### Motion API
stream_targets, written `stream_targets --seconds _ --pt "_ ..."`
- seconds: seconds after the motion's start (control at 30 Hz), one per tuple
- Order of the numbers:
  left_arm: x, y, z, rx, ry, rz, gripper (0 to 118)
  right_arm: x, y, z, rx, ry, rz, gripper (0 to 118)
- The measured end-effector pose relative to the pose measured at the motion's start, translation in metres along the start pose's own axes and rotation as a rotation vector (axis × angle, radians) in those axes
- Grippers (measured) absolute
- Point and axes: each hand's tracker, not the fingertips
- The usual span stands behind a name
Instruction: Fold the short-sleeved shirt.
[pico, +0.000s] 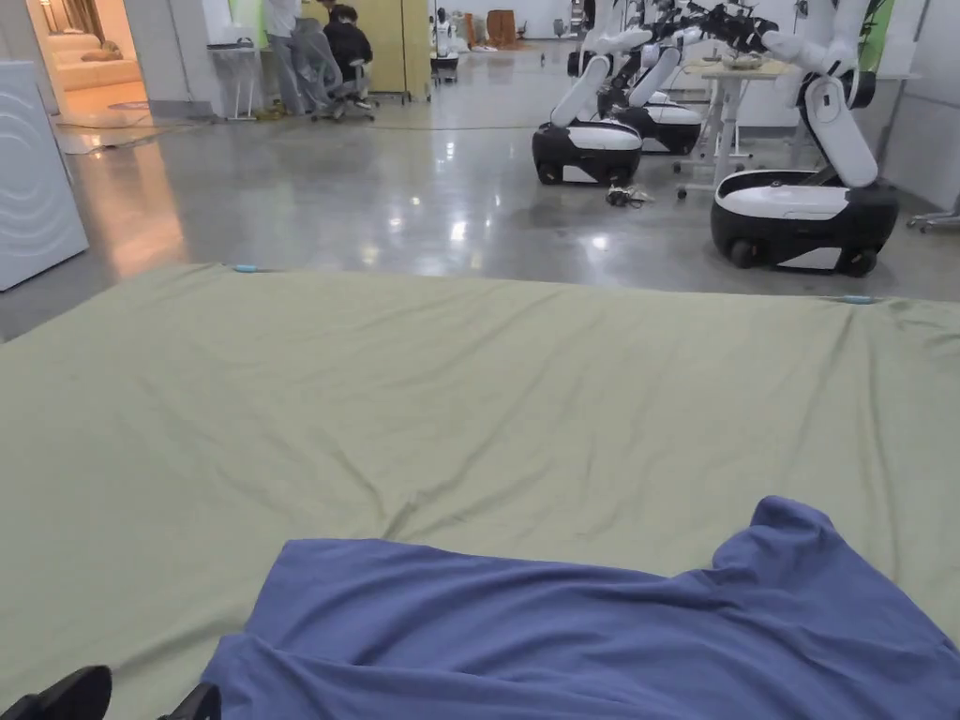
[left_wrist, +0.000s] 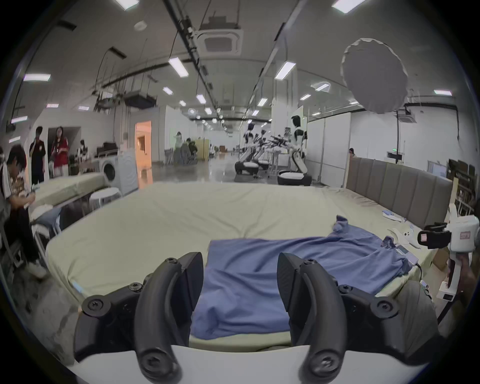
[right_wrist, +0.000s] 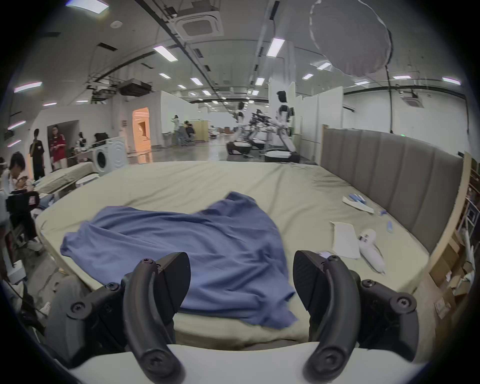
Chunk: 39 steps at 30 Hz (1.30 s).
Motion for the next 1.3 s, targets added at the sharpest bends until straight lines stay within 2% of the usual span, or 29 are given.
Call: stream_targets --seconds 0.03,0.1,0.13,0.17,0.2,0.27,0.3,0.43,0.53,0.63,0.73,0.77,0.8,0.83,0.87,0.9,1.07,1.2,1.3 --pt "0.005 0.003 0.003 0.016 -0.037 -0.014 50 -0.007 0.004 0.0 0.015 0.024 -0.003 85" --pt "0.011 0.006 0.005 0.009 -0.12 -0.012 28 -0.018 0.007 0.001 0.067 0.073 0.0 52" --pt "0.015 0.007 0.004 -0.003 -0.126 0.005 18 -0.024 0.005 0.001 0.106 0.098 0.024 32" --pt "0.018 0.007 0.004 -0.007 -0.138 0.016 0 -0.03 0.007 -0.001 0.102 0.095 0.042 5" --pt "0.02 0.005 0.004 -0.008 -0.149 0.024 0 -0.038 0.01 -0.004 0.069 0.085 0.053 0" --pt "0.023 0.002 0.008 0.014 -0.127 0.037 0 -0.045 0.01 -0.007 0.051 0.103 0.059 0" --pt "0.022 0.003 0.008 0.005 -0.138 0.035 0 -0.048 0.01 -0.007 0.028 0.146 0.048 0" --pt "0.019 0.005 0.006 -0.016 -0.125 0.031 0 -0.052 0.013 -0.01 0.025 0.139 0.046 0" --pt "0.01 0.007 -0.002 -0.034 -0.125 0.057 0 -0.052 0.021 -0.01 0.023 0.151 0.004 0" --pt "-0.002 0.013 -0.025 -0.072 -0.127 0.098 0 -0.049 0.024 -0.011 0.029 0.166 -0.029 0" --pt "-0.019 0.028 -0.066 -0.142 -0.128 0.07 0 -0.046 0.022 -0.014 0.024 0.17 -0.046 0" --pt "-0.02 0.04 -0.085 -0.188 -0.128 0.041 3 -0.045 0.021 -0.015 0.018 0.176 -0.055 0" --pt "-0.024 0.05 -0.108 -0.221 -0.107 0.033 11 -0.043 0.019 -0.017 0.01 0.183 -0.065 0" --pt "-0.029 0.059 -0.132 -0.283 -0.132 0.034 29 -0.041 0.016 -0.018 0.002 0.182 -0.072 0" --pt "-0.034 0.063 -0.155 -0.315 -0.139 0.036 58 -0.034 0.01 -0.02 -0.006 0.181 -0.077 0" --pt "-0.044 0.065 -0.183 -0.364 -0.134 0.041 62 -0.03 0.008 -0.022 -0.014 0.179 -0.084 0" --pt "-0.05 0.054 -0.285 -0.607 -0.126 0.055 62 -0.006 -0.005 -0.025 -0.033 0.124 -0.108 0" --pt "-0.062 0.033 -0.345 -0.725 -0.047 0.112 61 0.024 -0.016 -0.031 -0.053 0.092 -0.206 0" --pt "-0.064 0.022 -0.37 -0.765 0.008 0.151 61 0.043 -0.022 -0.034 -0.069 0.075 -0.246 0"
